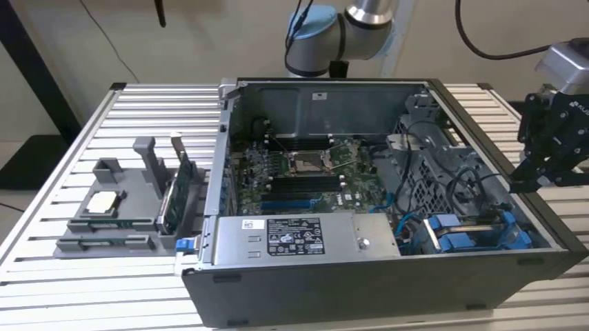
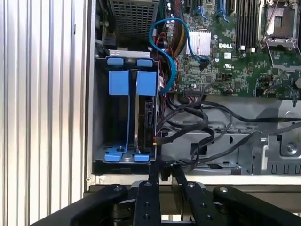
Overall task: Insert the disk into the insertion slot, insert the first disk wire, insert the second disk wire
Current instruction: 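Insert the second disk wire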
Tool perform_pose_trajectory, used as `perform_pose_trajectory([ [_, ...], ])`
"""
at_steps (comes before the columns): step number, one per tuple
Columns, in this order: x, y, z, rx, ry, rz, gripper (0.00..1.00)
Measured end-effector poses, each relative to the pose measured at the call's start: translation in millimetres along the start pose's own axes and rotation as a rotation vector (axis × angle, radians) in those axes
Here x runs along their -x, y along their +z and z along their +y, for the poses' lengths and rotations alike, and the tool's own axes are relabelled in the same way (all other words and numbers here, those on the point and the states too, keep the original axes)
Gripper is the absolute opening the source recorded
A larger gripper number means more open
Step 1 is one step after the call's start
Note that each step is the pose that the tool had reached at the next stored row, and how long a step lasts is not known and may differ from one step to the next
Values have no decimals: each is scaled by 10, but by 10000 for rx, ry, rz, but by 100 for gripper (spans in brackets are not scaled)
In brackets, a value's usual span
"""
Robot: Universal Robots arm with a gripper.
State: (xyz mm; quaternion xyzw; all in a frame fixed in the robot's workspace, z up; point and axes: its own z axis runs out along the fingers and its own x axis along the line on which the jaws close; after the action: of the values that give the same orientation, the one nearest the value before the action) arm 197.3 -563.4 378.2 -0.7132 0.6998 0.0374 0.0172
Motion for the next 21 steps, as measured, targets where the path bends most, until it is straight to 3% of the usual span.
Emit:
perform_pose_trajectory([
  [4, 8, 38, -3, 0, 0, 2, 26],
  [6, 8, 54, -3, -1, 0, 4, 17],
  [10, 9, 41, -2, 0, -1, -3, 16],
  [14, 19, -72, 68, -1, 3, -24, 16],
  [21, 29, -120, 271, -5, 38, -62, 16],
])
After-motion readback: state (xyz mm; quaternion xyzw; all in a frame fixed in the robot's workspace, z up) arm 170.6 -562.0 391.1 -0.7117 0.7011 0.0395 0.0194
